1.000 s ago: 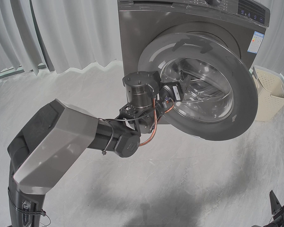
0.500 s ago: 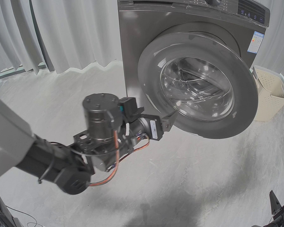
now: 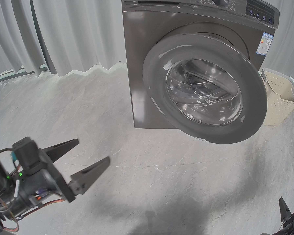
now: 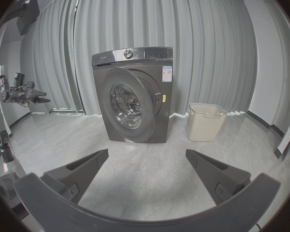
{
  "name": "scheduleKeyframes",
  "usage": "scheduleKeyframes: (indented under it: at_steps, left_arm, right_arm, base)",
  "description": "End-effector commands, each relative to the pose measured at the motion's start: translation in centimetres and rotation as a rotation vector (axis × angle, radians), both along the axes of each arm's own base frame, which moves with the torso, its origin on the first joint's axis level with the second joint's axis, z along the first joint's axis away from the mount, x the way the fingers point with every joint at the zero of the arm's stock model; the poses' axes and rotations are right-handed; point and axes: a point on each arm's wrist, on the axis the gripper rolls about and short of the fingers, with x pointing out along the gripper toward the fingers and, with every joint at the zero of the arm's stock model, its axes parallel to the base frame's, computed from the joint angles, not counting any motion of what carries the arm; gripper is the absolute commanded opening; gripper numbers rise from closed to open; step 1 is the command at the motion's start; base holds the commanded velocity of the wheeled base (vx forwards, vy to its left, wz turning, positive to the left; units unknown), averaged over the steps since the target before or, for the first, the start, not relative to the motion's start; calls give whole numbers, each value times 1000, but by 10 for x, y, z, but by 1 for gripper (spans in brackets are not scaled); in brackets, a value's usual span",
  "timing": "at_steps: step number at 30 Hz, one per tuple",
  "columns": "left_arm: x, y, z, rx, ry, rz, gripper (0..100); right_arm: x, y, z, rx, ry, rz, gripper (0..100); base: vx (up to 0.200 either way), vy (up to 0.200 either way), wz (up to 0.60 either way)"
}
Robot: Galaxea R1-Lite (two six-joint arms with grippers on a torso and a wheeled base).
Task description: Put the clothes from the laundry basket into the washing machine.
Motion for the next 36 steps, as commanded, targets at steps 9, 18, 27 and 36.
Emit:
scheduleKeyframes:
  at_steps: [9,18,27,36]
  left_arm:
    - [-113,108,-55,34,-166,445,100]
    - [-139,110,-96,108,-106,571,100]
    - [-146,111,-108,122,-87,713,100]
    - [-146,109,-110,184,-88,636,100]
  right_arm:
    - [0,0,-5,-2,0,-4,100]
    - [0,0,-5,-3,0,-10,100]
    - [0,0,-5,6,0,-16,100]
    - [-10,0,32,11,-208,-12,100]
  base:
    - [0,0,0]
    - [0,0,0]
    - [0,0,0]
    - [0,0,0]
